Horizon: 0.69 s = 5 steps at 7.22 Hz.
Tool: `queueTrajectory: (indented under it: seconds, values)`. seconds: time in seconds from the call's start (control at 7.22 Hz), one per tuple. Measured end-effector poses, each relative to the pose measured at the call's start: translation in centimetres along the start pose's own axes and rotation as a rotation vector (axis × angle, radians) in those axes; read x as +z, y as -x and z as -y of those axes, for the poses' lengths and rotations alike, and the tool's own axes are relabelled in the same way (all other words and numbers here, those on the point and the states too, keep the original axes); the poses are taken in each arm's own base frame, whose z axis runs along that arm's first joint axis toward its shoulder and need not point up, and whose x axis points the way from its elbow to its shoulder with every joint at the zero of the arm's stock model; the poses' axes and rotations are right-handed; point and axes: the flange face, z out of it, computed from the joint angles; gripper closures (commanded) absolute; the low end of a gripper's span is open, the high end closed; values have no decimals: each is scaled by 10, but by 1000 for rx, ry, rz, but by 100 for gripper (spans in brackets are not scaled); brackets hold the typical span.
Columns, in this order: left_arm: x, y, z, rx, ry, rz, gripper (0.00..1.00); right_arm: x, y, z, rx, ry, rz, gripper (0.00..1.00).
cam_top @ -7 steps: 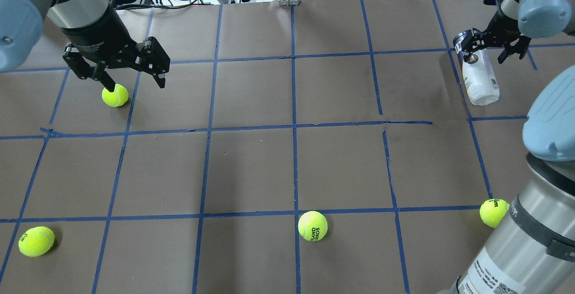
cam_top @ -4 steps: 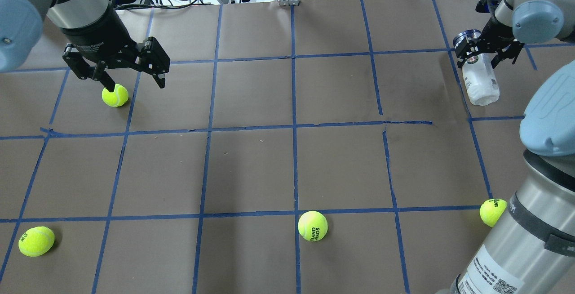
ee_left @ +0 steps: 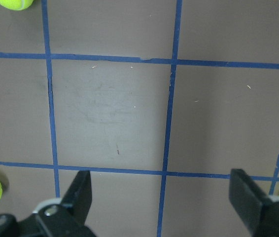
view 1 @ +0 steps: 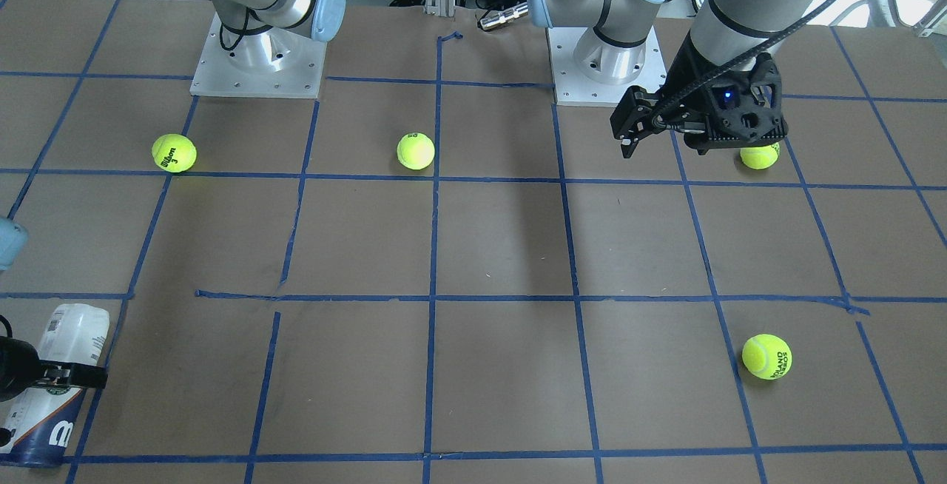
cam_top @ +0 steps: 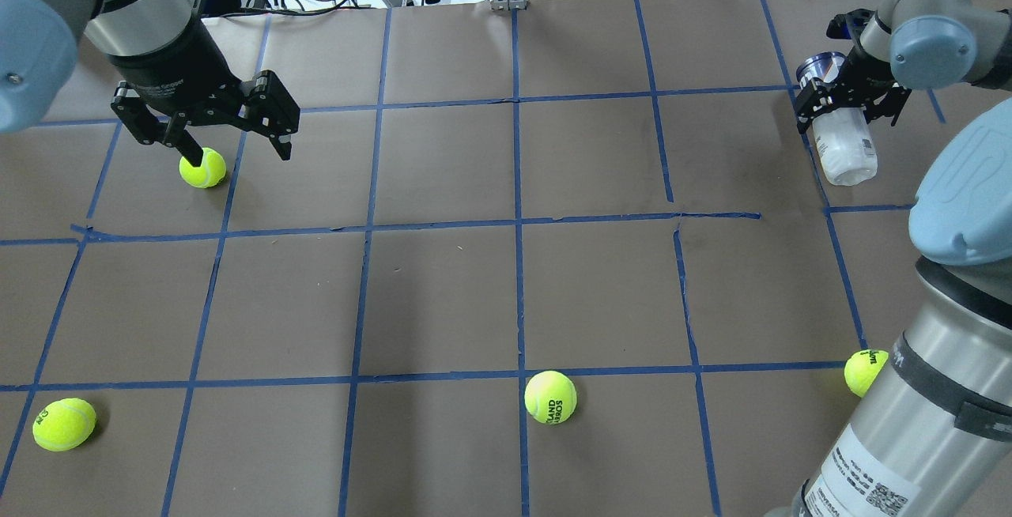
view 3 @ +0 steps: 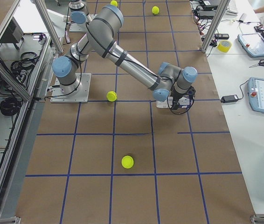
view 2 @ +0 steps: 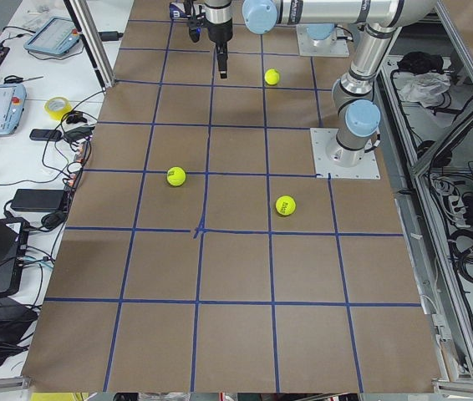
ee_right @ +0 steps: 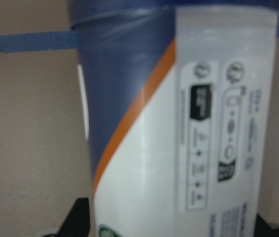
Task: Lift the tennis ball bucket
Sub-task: 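Lift the can with the right gripper and carry it toward the table center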
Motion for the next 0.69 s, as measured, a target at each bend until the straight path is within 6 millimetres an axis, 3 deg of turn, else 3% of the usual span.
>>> queueTrajectory:
  seconds: [0.28, 0.69]
  values:
    - [1, 0, -1, 0, 2, 1, 0, 1, 0, 0, 0, 2, 0, 25]
    - [2, 0, -1, 1, 4, 1, 0, -3, 6, 0, -15, 0, 0, 25]
